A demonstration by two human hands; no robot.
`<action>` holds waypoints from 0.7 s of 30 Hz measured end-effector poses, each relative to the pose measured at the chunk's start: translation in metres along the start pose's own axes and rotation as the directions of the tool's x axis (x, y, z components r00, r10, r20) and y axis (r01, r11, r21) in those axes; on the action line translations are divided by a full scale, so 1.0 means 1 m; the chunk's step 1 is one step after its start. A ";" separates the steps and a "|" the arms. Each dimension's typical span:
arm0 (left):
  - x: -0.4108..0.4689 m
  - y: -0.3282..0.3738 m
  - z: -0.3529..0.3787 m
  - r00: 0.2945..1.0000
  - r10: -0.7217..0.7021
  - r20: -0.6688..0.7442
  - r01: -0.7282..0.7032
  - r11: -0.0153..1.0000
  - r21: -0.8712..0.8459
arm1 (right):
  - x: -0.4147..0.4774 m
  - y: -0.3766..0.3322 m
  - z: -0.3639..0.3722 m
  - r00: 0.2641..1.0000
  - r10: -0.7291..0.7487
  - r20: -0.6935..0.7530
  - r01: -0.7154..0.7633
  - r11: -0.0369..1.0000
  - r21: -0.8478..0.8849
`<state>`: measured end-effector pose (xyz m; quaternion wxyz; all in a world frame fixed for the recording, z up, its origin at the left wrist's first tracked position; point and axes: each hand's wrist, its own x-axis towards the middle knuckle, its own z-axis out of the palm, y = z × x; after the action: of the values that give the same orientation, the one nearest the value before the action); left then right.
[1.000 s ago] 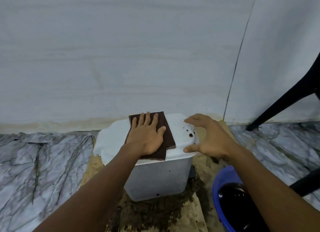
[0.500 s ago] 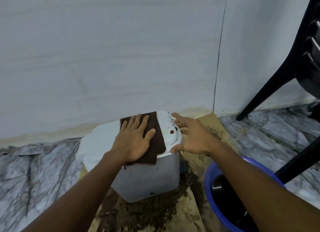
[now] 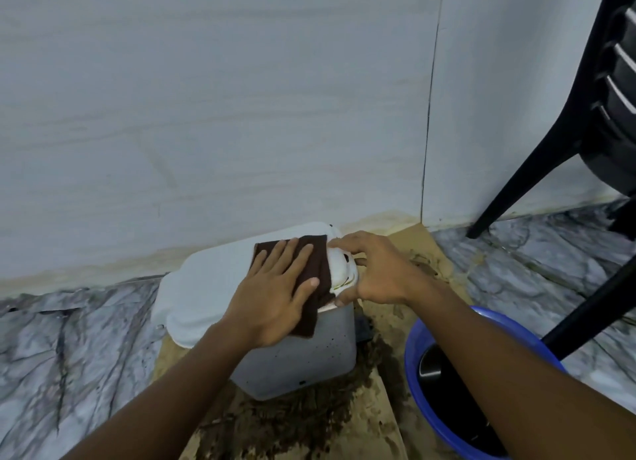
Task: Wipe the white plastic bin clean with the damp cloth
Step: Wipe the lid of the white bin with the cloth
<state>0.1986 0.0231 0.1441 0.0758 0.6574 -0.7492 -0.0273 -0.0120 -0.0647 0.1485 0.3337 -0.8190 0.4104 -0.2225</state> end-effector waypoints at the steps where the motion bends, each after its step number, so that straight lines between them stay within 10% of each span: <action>1: -0.001 -0.008 -0.002 0.999 -0.033 0.006 0.033 0.999 -0.003 | 0.000 0.000 0.001 1.000 0.016 0.001 -0.016 1.000 0.000; 8: 0.051 -0.003 -0.008 0.977 -0.196 0.080 0.196 0.981 0.000 | -0.002 -0.002 -0.003 0.995 0.094 -0.040 -0.088 0.989 0.122; 15: 0.034 0.021 0.005 0.999 0.027 0.018 -0.028 0.999 0.037 | -0.002 -0.003 -0.002 0.995 0.082 -0.060 -0.066 0.971 0.231; 21: -0.017 -0.035 -0.004 1.000 -0.011 -0.001 0.011 1.000 0.012 | 0.007 -0.010 0.010 0.994 0.054 -0.098 -0.059 0.997 -0.047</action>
<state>0.2362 0.0359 0.1420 0.0720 0.6622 -0.7455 -0.0228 0.0031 -0.0628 0.1496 0.2989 -0.8034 0.4546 -0.2421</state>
